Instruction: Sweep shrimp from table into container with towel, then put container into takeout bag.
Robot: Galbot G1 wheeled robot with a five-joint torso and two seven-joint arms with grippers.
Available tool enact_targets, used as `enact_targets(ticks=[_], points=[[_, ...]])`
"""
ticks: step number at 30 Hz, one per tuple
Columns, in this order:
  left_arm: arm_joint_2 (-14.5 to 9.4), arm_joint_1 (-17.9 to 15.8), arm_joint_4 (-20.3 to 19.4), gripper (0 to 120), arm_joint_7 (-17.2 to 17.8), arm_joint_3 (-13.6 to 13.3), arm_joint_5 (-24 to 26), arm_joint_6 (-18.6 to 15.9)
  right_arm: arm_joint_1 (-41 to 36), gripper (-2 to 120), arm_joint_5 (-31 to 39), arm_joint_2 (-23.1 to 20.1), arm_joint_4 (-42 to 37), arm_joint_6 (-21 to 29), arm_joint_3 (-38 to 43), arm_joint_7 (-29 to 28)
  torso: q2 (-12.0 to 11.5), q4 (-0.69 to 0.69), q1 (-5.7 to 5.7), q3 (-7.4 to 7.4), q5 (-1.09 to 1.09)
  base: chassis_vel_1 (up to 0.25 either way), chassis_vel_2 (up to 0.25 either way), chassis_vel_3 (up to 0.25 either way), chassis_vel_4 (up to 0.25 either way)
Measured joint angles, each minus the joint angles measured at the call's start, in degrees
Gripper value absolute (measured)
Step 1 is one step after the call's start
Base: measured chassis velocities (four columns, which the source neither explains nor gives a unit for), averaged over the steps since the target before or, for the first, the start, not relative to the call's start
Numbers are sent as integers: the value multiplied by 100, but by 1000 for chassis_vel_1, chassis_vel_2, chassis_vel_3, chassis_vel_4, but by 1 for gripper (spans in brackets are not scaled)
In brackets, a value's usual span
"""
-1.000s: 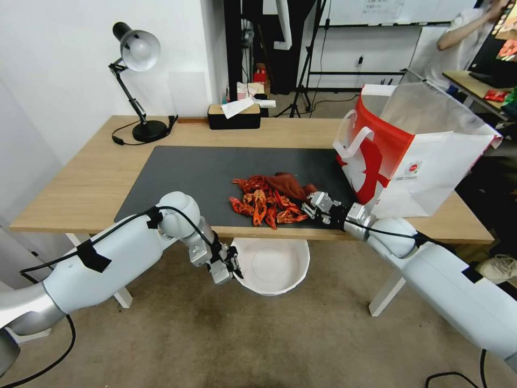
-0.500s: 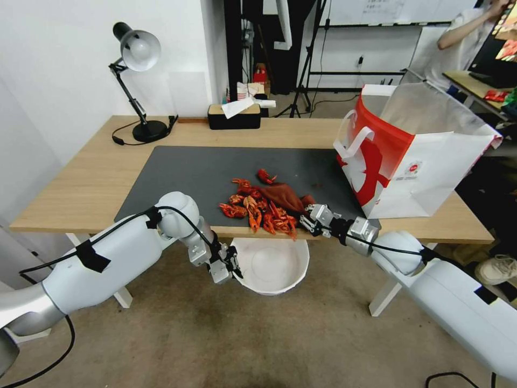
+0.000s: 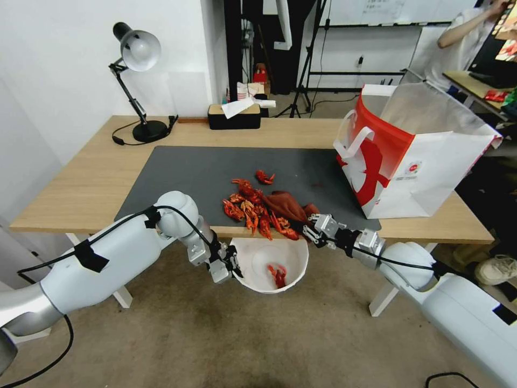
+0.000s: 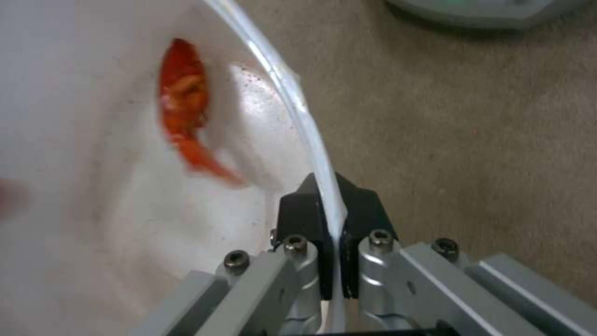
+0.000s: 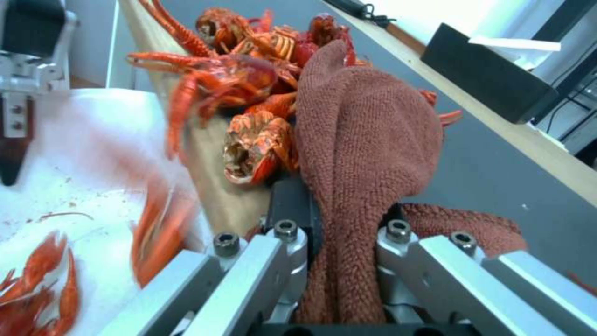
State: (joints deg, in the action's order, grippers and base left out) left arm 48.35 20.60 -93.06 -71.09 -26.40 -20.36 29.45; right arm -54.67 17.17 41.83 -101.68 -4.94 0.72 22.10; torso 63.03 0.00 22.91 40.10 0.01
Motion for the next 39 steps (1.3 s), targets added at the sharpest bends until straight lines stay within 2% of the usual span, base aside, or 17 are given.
enact_targets(ticks=[17, 39], points=[[-28, 23, -44, 0, 2, 6, 1, -36, -713, 6, -22, -154, -553, -2, 460, 16, 0, 0, 0, 0, 0, 0, 0, 0, 0], [-43, 15, -4, 0, 15, -19, -10, -29, -1490, 6, -140, -171, -834, -121, 1096, 171, 0, 0, 0, 1, -1, 0, 0, 0, 0]])
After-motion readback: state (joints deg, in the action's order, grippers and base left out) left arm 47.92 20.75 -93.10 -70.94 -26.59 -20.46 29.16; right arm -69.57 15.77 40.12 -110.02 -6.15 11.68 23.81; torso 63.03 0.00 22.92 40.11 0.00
